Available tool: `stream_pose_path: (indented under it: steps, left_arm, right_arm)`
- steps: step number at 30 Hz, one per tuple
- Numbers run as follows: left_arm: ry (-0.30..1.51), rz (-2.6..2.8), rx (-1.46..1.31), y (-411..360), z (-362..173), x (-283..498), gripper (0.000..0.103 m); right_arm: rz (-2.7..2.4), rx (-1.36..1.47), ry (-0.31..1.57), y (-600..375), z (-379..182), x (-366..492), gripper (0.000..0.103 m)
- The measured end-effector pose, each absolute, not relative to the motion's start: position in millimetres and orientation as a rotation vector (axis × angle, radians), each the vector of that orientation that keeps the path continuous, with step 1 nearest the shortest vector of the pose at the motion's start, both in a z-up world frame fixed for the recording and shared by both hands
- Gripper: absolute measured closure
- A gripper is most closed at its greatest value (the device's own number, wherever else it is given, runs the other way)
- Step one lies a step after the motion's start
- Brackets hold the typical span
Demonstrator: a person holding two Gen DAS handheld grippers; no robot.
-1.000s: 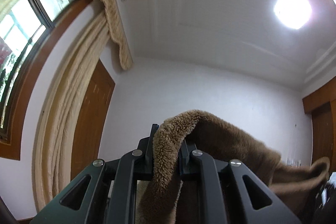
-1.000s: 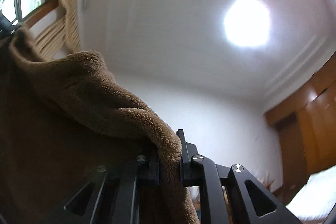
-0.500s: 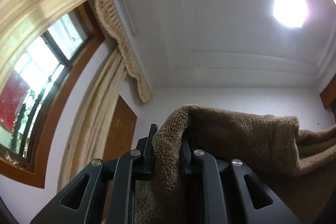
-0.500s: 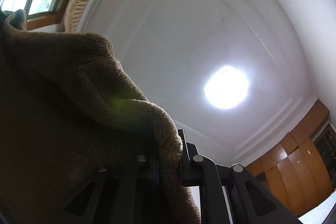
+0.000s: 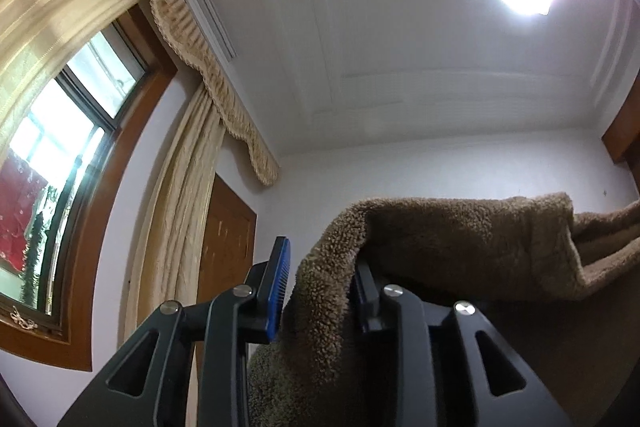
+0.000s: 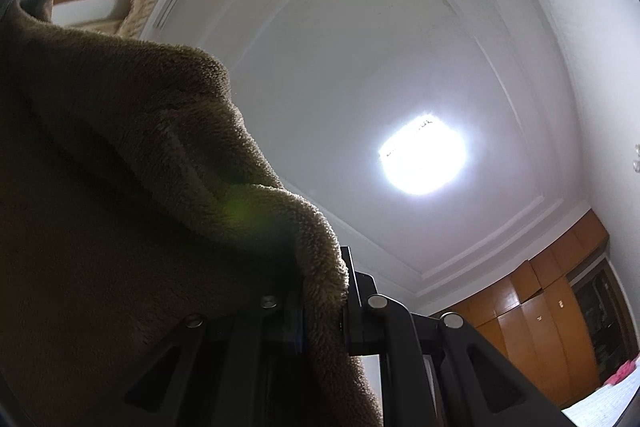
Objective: Fold clothes
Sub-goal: 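Raise the blanket with both grippers to spread it out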
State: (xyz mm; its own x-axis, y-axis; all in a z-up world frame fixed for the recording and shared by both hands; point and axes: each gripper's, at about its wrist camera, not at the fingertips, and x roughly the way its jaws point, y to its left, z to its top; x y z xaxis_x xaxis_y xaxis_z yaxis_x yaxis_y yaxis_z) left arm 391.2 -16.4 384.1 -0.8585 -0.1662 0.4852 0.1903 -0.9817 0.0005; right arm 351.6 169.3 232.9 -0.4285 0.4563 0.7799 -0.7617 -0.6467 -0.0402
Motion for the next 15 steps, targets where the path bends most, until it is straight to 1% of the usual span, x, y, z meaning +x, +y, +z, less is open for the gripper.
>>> stream_pose_path:
  steps: [3,7,11,15]
  left_arm:
    - [-0.084,-2.892,-0.620,-15,375,348,0.070]
    - [-0.152,-2.883,-0.464,-7,358,274,0.070]
    - [-0.160,-2.911,-0.270,-1,334,193,0.070]
    - [-0.151,-2.929,-0.073,3,307,117,0.070]
  right_arm:
    - [2.143,0.901,-0.543,167,228,329,0.090]
    - [2.183,0.762,-0.614,171,217,274,0.090]
    - [2.237,0.609,-0.667,174,212,213,0.090]
    - [2.309,0.432,-0.707,187,175,160,0.090]
